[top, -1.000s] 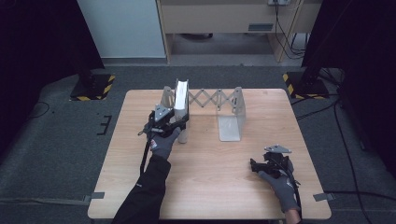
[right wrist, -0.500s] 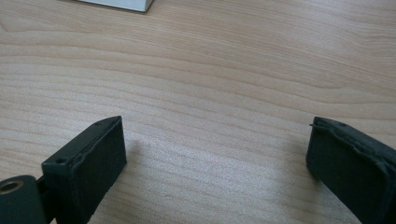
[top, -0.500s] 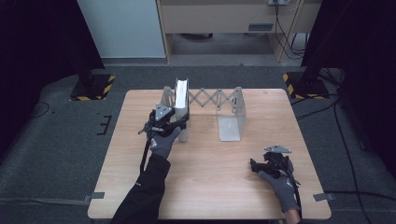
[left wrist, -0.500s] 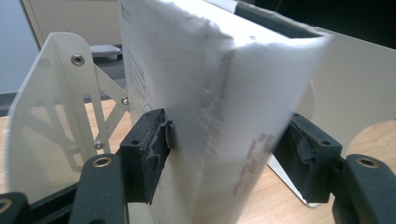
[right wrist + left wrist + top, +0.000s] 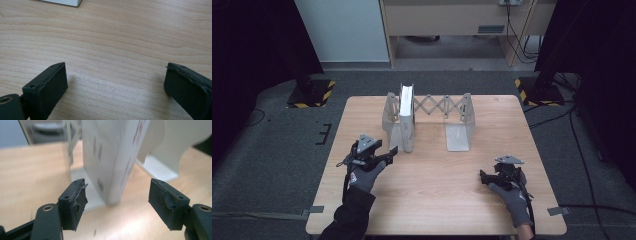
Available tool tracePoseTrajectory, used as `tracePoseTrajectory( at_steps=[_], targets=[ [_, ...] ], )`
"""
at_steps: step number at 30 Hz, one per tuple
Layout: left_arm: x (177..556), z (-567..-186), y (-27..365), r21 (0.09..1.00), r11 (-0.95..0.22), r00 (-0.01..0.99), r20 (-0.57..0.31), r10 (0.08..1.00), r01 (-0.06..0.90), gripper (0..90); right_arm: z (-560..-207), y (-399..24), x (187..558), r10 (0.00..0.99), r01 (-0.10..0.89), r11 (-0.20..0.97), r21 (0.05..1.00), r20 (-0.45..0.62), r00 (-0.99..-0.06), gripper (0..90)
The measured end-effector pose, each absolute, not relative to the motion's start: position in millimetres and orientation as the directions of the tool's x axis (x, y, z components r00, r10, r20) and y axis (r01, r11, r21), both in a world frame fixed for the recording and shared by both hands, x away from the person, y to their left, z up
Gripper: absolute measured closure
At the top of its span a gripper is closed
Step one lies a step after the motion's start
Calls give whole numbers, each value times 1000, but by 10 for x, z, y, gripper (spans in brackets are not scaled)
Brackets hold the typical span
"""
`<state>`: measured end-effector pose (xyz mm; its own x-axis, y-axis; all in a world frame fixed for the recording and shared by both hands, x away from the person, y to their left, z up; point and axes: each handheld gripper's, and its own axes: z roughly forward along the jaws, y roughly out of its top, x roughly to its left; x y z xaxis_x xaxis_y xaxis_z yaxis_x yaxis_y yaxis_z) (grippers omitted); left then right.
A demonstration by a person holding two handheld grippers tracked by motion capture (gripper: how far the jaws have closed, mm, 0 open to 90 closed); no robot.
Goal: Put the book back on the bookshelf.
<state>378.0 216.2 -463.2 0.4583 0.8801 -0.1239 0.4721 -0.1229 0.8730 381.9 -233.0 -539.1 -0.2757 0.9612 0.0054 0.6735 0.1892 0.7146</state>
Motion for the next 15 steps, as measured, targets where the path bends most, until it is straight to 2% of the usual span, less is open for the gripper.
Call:
tracePoseTrajectory(
  at_steps=[6,15],
  targets=[
    [3656,-4897,2313,831,-155,431,-110,896,534,283,-5387,-2319,3810,962,671,186,718,7,-274,79],
    [3668,-5226,2499,749,-242,377,-12,926,617,257,-5356,-2351,3805,964,675,178,716,10,-265,85]
  ],
)
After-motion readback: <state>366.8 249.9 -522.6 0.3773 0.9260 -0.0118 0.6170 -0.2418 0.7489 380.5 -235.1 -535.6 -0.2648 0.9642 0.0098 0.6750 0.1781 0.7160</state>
